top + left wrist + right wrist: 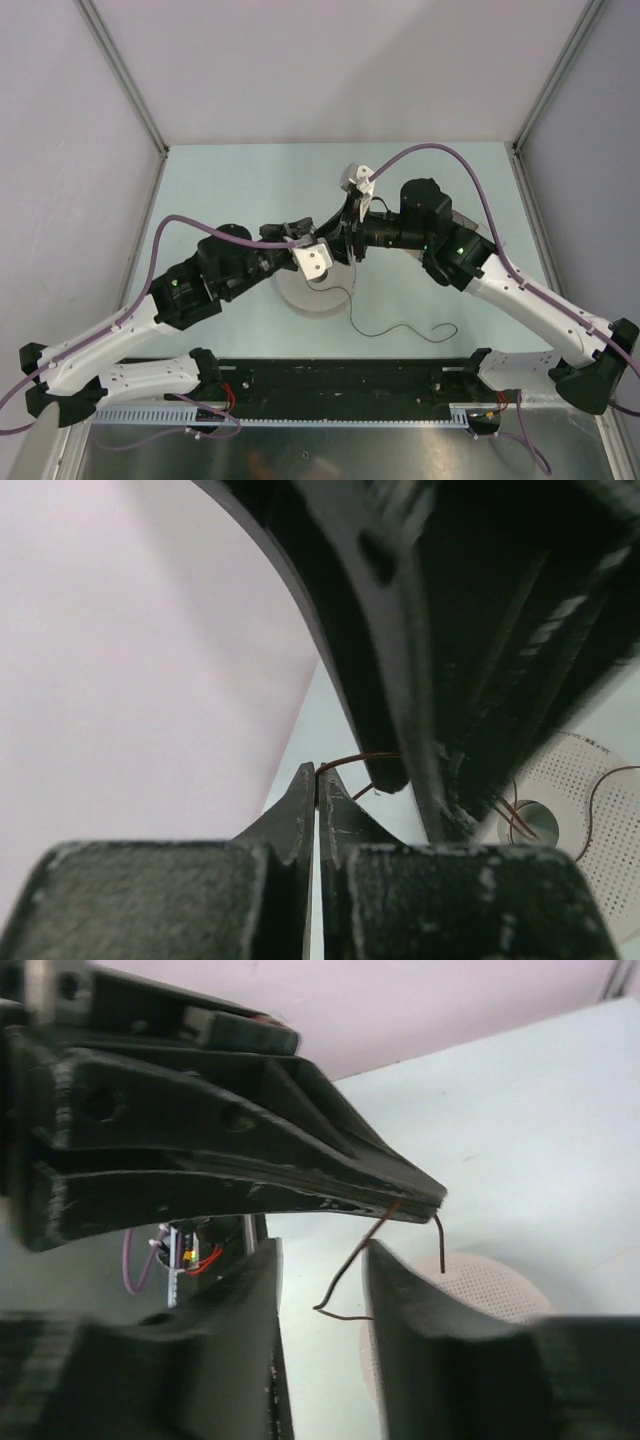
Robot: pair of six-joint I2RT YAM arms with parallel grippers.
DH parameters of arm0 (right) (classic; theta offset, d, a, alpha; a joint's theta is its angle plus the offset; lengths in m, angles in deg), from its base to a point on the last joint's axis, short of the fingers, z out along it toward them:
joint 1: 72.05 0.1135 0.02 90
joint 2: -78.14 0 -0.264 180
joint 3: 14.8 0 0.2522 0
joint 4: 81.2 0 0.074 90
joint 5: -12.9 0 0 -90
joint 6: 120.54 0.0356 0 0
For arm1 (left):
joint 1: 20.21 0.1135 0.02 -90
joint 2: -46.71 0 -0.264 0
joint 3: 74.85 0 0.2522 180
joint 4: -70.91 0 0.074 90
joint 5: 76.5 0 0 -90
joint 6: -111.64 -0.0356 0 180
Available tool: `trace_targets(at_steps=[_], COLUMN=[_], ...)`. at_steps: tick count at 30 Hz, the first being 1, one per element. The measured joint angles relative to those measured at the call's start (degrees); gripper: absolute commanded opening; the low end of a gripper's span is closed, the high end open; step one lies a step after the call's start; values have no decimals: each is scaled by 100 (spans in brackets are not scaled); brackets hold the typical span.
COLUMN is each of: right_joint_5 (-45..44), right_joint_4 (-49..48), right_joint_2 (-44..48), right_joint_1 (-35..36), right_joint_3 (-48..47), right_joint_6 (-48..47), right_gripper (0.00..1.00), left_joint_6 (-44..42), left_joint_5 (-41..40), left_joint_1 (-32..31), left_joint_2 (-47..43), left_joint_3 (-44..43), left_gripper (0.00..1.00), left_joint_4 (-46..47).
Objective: Wrap the cables
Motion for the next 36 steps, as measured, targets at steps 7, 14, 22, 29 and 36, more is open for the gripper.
trace_targets(at_steps=[7, 14, 22, 29, 36], right_joint_5=[-396, -22, 632, 922, 1058], right_joint_4=[271, 728, 1314, 1456, 1449], right_joint_2=[-48, 269, 551, 549, 544], right_joint_1=[-7, -157, -179, -179, -168], right_joint_3=[-11, -11, -63, -63, -63], right_joint_6=[-391, -931, -1307, -1307, -1276], right_gripper=[0, 0, 0, 0, 0], left_joint_6=[216, 1132, 1864, 1945, 1895], left_joint_5=[7, 1523, 3563, 4634, 4896], left_joint_1=[-9, 977, 1923, 1939, 1941], left_joint_2=[-33, -566, -938, -608, -367], left_joint_3=[-9, -127, -284, -299, -299], left_gripper=[34, 52, 49, 50, 42], left_joint_4=[-28, -658, -903, -1019, -1069])
